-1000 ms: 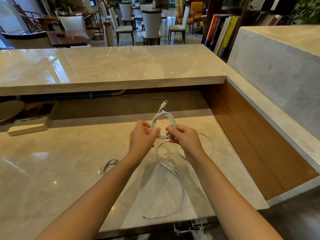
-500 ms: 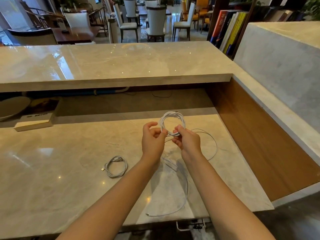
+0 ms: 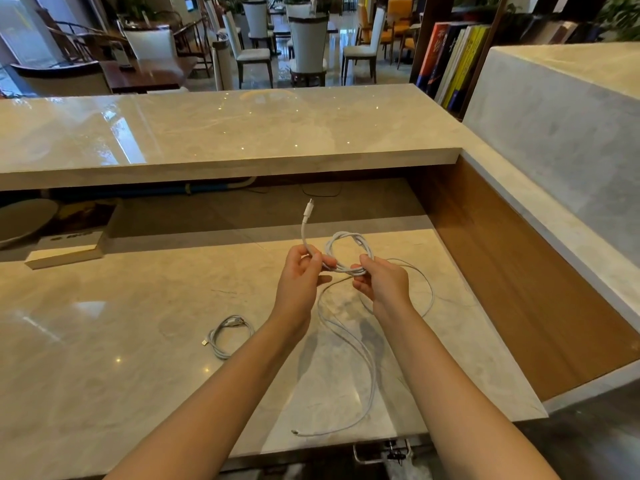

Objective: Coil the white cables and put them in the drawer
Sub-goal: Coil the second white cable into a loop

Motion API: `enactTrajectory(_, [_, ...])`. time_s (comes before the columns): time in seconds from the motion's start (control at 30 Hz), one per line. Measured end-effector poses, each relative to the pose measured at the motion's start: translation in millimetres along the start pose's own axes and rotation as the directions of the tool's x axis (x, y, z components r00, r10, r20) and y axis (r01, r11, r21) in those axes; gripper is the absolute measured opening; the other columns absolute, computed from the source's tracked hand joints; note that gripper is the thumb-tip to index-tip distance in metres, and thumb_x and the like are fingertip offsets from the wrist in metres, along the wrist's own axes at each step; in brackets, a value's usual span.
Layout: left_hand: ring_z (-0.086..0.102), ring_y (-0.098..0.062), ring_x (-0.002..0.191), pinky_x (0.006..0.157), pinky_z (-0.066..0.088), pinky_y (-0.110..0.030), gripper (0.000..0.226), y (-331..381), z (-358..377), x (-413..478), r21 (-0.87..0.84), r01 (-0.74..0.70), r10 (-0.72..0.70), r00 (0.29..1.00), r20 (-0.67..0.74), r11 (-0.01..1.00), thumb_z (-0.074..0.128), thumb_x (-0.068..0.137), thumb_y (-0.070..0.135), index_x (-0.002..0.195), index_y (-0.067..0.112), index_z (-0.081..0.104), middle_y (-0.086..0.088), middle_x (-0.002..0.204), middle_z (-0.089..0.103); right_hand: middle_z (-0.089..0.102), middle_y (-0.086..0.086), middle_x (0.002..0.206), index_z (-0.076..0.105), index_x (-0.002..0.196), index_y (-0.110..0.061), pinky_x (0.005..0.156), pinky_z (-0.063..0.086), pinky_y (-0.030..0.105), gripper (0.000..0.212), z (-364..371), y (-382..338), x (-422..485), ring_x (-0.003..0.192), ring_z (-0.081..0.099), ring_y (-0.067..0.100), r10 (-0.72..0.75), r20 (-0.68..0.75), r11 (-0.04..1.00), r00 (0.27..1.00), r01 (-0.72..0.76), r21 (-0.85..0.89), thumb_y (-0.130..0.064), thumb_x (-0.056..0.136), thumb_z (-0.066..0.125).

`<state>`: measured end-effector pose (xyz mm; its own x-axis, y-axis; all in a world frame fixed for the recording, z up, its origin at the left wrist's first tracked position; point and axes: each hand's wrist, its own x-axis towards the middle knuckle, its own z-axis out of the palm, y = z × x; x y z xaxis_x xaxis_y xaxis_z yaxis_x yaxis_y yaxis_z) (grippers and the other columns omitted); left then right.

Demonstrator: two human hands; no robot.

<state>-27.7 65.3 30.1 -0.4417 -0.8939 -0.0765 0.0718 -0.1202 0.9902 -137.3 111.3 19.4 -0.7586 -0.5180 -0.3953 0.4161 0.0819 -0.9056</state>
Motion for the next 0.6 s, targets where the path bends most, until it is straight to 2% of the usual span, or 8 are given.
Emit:
enactTrajectory(0.13, [0.056,-0.013,0.065,0.058,0.047,-0.022,0.02,4,0,18,-0.045,0.163,-0.169,0.962,-0.215,0.986,0.042,0.098,0.015,0.107,0.007,0.057,-0.005,0.076,0.06,0.064,0.009,0.073,0.07,0.08,-0.011,0.051,0.053,0.019,0.015,-1,2,-7,0.062,0.057,0.014,-0.119,0.111,0.99,0.987,0.127,-0.067,-0.016,0.09,0.059])
enactTrajectory(0.2, [0.05,-0.012,0.06,0.054,0.042,-0.021,0.021,8,-1,27,-0.067,0.268,-0.276,0.927,-0.254,0.961,0.042,0.097,0.011,0.107,0.008,0.06,-0.005,0.073,0.057,0.064,0.008,0.072,0.069,0.077,-0.019,0.052,0.053,0.02,0.017,-1,2,-10,0.062,0.057,0.014,-0.182,0.146,0.978,0.972,0.194,-0.076,-0.015,0.09,0.059])
enactTrajectory(0.33, [0.052,-0.014,0.056,0.046,0.036,-0.021,0.018,19,-1,30,-0.063,0.357,-0.361,0.898,-0.252,0.932,0.048,0.093,0.01,0.101,0.009,0.064,-0.008,0.074,0.058,0.066,0.005,0.071,0.068,0.082,-0.024,0.054,0.054,0.022,0.018,-2,-2,-12,0.062,0.06,0.013,-0.249,0.158,0.957,0.956,0.268,-0.114,-0.015,0.092,0.057])
enactTrajectory(0.47, [0.062,-0.013,0.05,0.037,0.042,-0.018,0.016,20,-7,30,-0.075,0.398,-0.404,0.889,-0.215,0.914,0.053,0.09,0.006,0.102,0.001,0.062,-0.01,0.083,0.058,0.066,0.005,0.071,0.069,0.098,-0.016,0.054,0.054,0.023,0.015,-4,-2,-11,0.064,0.06,0.014,-0.328,0.126,0.935,0.936,0.341,-0.097,-0.014,0.092,0.056])
enactTrajectory(0.53, [0.057,-0.009,0.039,0.038,0.043,-0.017,0.019,20,-10,30,-0.074,0.436,-0.442,0.882,-0.165,0.897,0.049,0.09,0.001,0.102,-0.002,0.064,-0.011,0.077,0.058,0.065,0.006,0.071,0.069,0.1,-0.016,0.052,0.051,0.02,0.015,-4,-4,-12,0.063,0.06,0.013,-0.34,0.194,0.924,0.92,0.365,-0.111,-0.013,0.092,0.056])
enactTrajectory(0.6, [0.051,-0.011,0.046,0.045,0.041,-0.019,0.024,22,-13,29,-0.013,0.479,-0.478,0.875,-0.071,0.878,0.045,0.089,-0.001,0.099,-0.002,0.067,-0.009,0.07,0.057,0.064,0.006,0.071,0.069,0.093,-0.02,0.051,0.05,0.019,0.014,-3,-8,-13,0.063,0.059,0.013,-0.299,0.282,0.932,0.912,0.342,-0.12,-0.012,0.091,0.057])
